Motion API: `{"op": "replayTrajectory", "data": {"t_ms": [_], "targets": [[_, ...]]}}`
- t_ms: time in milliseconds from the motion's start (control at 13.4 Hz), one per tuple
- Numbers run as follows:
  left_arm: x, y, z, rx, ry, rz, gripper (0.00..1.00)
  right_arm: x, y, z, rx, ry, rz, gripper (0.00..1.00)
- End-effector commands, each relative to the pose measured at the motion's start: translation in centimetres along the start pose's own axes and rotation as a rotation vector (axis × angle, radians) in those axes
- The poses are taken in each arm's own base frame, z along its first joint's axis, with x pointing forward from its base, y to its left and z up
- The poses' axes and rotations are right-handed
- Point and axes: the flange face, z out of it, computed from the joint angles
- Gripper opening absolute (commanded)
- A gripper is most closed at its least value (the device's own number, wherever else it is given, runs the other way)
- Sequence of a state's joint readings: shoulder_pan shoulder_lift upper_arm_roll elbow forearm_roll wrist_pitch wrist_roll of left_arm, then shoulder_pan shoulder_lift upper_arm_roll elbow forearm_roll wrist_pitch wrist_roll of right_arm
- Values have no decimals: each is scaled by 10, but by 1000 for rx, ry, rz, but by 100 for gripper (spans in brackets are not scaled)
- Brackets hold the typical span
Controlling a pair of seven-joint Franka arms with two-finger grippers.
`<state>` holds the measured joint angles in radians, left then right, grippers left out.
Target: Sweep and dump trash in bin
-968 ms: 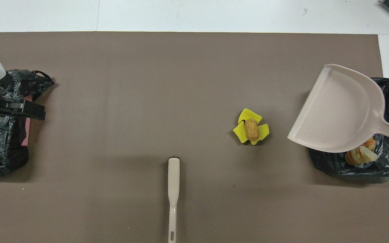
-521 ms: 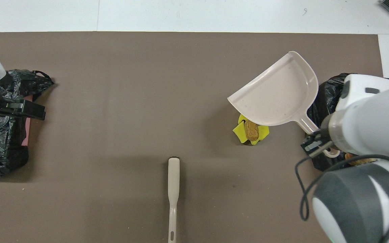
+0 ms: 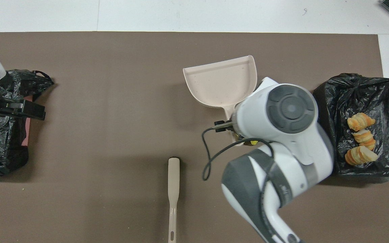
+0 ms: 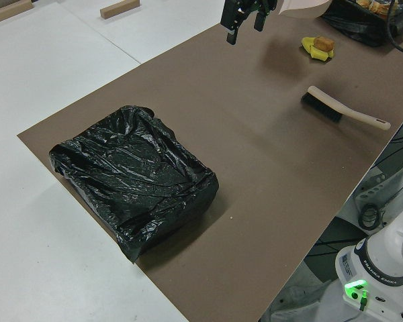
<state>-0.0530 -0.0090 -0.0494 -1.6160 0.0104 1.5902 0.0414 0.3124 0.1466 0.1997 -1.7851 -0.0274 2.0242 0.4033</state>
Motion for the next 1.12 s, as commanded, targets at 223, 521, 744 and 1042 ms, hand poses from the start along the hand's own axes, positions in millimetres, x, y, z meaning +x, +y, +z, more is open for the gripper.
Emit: {"op": "replayTrajectory", "data": {"t_ms": [223, 521, 744, 1042], "targets": [[-2, -3, 0, 14, -10, 4, 100, 30, -122, 59, 88, -7, 212, 0], [-2, -3, 0, 14, -10, 4, 100, 38, -160, 98, 76, 43, 189, 0], [-2, -3, 0, 14, -10, 4, 100, 46, -152, 96, 96, 70, 201, 6], [-2, -3, 0, 14, -10, 4, 100, 45, -139, 114, 91, 67, 207, 23]]}}
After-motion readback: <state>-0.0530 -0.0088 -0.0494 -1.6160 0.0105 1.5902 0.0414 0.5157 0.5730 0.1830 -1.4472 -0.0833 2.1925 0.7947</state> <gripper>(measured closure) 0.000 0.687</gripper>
